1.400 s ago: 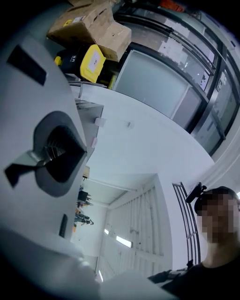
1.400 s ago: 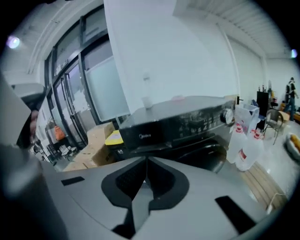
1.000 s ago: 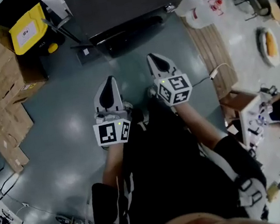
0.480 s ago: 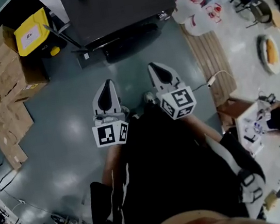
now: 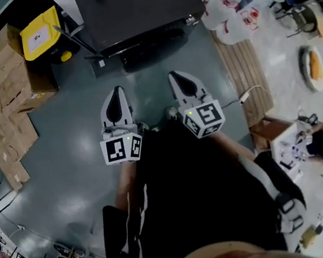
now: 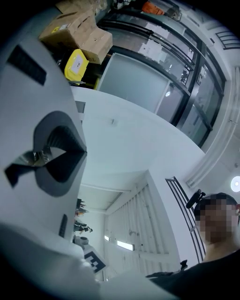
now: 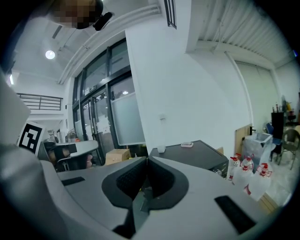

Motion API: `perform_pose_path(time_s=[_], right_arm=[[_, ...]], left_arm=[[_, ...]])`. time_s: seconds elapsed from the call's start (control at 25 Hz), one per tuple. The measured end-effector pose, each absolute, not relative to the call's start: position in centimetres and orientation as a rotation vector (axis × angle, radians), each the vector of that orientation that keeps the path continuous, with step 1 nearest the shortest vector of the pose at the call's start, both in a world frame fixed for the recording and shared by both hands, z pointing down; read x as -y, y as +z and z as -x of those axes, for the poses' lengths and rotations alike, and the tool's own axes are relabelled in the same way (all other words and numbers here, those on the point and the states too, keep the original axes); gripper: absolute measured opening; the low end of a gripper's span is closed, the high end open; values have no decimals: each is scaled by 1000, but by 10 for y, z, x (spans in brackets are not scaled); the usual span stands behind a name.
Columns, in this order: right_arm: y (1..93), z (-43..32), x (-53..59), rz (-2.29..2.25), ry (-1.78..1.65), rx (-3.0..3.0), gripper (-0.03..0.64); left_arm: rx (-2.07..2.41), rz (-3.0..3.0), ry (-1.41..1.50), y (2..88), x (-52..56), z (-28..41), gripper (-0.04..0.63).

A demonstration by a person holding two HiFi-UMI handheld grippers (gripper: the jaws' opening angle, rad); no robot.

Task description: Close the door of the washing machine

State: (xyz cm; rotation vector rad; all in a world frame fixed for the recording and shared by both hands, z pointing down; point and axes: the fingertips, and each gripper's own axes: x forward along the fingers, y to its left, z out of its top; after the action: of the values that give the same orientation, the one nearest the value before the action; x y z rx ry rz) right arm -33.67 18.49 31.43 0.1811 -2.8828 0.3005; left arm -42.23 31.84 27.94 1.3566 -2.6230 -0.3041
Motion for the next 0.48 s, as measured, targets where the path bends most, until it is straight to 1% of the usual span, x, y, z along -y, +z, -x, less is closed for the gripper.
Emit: perform_pose_path(time_s=[0.48], right_arm=[[315, 335, -180, -167, 289, 2857, 5]], left_arm=[[2614, -1366, -329, 279, -309, 421, 5]])
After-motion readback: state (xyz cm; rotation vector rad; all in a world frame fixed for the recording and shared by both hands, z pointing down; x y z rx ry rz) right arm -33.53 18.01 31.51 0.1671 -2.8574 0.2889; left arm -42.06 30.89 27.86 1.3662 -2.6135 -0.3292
